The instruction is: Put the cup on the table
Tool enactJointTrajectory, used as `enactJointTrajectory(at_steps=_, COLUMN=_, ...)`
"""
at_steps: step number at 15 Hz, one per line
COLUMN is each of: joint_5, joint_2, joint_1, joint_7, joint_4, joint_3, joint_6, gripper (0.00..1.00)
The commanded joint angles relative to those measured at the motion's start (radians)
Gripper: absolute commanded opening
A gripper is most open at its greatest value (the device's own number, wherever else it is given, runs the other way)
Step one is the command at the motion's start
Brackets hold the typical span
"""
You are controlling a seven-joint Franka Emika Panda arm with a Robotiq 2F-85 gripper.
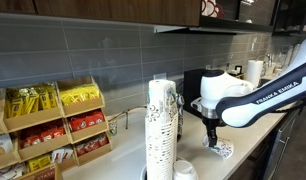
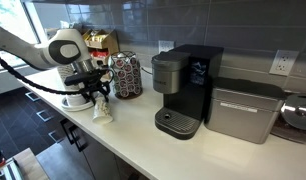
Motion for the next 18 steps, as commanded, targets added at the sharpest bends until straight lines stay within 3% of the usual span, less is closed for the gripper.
enactJointTrajectory(at_steps=1, joint_5=-0.002, joint_2=0.006, joint_1=-0.006, joint_7=-0.002, joint_4=-0.019, joint_3=-0.003, joint_6=0.029, gripper=0.54)
enactJointTrajectory(at_steps=5, joint_5=-0.003, joint_2=0.005, joint_1=-0.007, joint_7=-0.002, joint_4=-0.019, joint_3=-0.004, joint_6=0.029, gripper=0.6)
enactJointTrajectory(at_steps=6, joint_5=-0.003, joint_2=0.005, joint_1=-0.007, joint_7=-0.002, joint_4=-0.019, joint_3=-0.004, joint_6=0.029, gripper=0.67)
enactJointTrajectory(at_steps=8, joint_5=-0.004, joint_2=0.006, joint_1=-0.009, joint_7=-0.001, joint_4=-0.019, joint_3=-0.005, joint_6=0.028, gripper=0.9)
enactJointTrajectory(at_steps=11, joint_5=-0.004, joint_2=0.008, joint_1=-0.011, joint_7=-0.001, joint_4=-0.021, joint_3=-0.005, joint_6=0.028, gripper=1.0)
enactJointTrajectory(at_steps=18, joint_5=-0.002, joint_2=0.014, joint_1=-0.015, joint_7=-0.002, joint_4=-0.02, joint_3=-0.006, joint_6=0.029, gripper=1.0)
